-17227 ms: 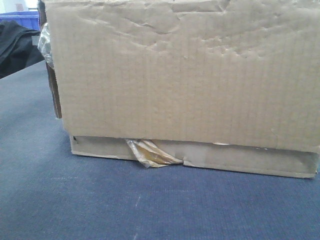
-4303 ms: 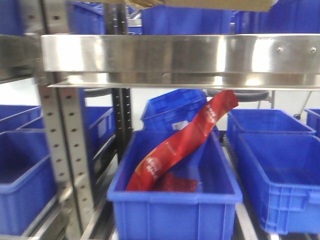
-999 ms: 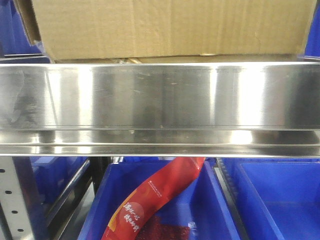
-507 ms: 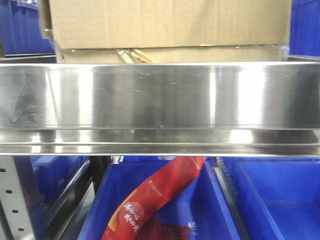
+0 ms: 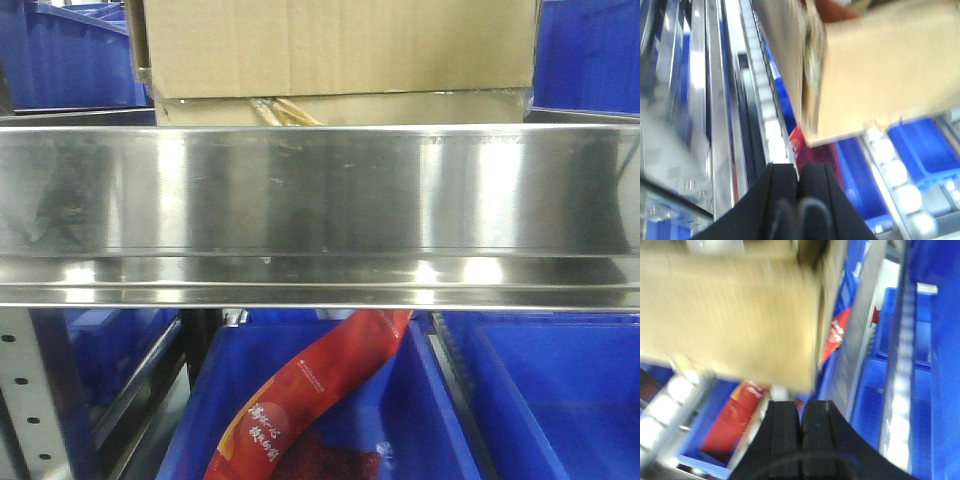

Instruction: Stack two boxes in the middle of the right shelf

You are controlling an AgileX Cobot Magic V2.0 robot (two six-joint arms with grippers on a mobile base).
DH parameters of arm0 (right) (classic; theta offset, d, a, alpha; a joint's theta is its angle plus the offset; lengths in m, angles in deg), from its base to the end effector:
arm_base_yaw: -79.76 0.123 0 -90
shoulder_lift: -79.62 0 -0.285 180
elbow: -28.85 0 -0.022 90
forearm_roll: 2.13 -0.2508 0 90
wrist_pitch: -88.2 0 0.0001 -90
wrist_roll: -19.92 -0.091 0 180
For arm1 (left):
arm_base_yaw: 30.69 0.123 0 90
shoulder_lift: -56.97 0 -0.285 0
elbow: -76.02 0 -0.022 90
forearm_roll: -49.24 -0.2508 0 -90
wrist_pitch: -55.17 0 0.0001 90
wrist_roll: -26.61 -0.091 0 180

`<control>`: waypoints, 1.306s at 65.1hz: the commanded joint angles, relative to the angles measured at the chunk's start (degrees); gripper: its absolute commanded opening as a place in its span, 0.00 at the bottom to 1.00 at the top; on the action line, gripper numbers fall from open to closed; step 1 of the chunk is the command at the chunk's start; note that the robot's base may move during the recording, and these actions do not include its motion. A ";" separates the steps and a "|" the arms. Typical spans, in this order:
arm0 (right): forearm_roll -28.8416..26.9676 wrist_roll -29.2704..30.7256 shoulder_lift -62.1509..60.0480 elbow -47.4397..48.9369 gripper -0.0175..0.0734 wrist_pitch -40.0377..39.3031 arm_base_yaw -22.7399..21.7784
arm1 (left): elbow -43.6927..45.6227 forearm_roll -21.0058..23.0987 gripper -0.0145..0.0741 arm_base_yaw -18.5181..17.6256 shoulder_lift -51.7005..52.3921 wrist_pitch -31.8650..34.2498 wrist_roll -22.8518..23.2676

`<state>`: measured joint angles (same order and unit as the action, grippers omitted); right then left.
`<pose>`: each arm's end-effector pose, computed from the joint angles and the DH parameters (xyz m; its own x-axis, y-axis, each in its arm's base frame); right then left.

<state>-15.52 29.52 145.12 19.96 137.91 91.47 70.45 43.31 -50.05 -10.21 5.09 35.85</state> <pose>0.1850 0.0548 0.4217 -0.5327 -0.1253 -0.8370 -0.3522 0.9321 0.0846 0.1899 -0.0591 0.4320 -0.5324 0.0872 -0.8420 0.2182 0.9752 -0.0370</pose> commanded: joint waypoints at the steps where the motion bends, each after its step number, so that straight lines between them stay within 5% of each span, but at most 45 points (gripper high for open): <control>1: 0.84 2.30 -5.63 -7.76 0.02 -7.49 -0.25 | -8.08 -0.30 0.04 0.14 6.67 8.34 -0.01; 16: 0.84 4.52 -19.73 -27.48 0.02 -21.39 -0.25 | -29.95 -3.08 0.04 0.14 23.35 26.52 -0.01; 34: 0.84 4.62 -32.92 -38.80 0.02 -32.67 -0.25 | -46.26 -3.73 0.04 0.14 37.88 42.66 -0.01; 85: 0.84 4.62 -33.87 -38.80 0.02 -33.45 -0.25 | -47.60 -3.73 0.04 0.14 40.10 43.37 -0.01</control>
<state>-15.15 33.78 111.48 -18.76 106.12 91.47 22.96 39.92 -50.05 29.53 47.32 35.85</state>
